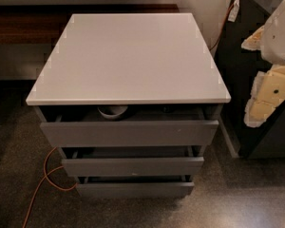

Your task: Pick pepsi can from top drawer and place on counter

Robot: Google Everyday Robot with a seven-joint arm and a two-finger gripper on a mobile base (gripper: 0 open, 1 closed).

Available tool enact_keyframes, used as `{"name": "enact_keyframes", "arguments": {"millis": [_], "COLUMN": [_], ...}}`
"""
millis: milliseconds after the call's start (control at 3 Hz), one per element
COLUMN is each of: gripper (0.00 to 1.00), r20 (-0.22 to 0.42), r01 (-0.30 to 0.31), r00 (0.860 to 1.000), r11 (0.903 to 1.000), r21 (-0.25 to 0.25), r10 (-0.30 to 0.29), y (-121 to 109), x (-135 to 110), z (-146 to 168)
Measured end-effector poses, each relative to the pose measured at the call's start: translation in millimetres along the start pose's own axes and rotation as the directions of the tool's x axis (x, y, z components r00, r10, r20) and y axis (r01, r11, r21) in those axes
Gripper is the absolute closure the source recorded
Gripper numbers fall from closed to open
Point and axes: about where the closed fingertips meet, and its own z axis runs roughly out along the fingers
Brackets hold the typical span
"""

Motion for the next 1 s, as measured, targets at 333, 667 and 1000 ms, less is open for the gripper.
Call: {"name": "enact_keyframes", "arguments": {"millis": [333,667,1000], "gripper": [0.0,0.0,0.0], "r20": [0.0,0.04,0.127], "r01": [0.0,0.024,0.067], "r00": [1.0,0.999,0.99], "r11": [1.0,0.9987,0.9927], "r21": [0.0,-0.045,-0.1], "r10": [0.0,-0.022,-0.054], "y": [0.1,11.5,32.3], "x": [-0.1,-11.5,-31.0], "z": [0.1,13.3,35.9]}}
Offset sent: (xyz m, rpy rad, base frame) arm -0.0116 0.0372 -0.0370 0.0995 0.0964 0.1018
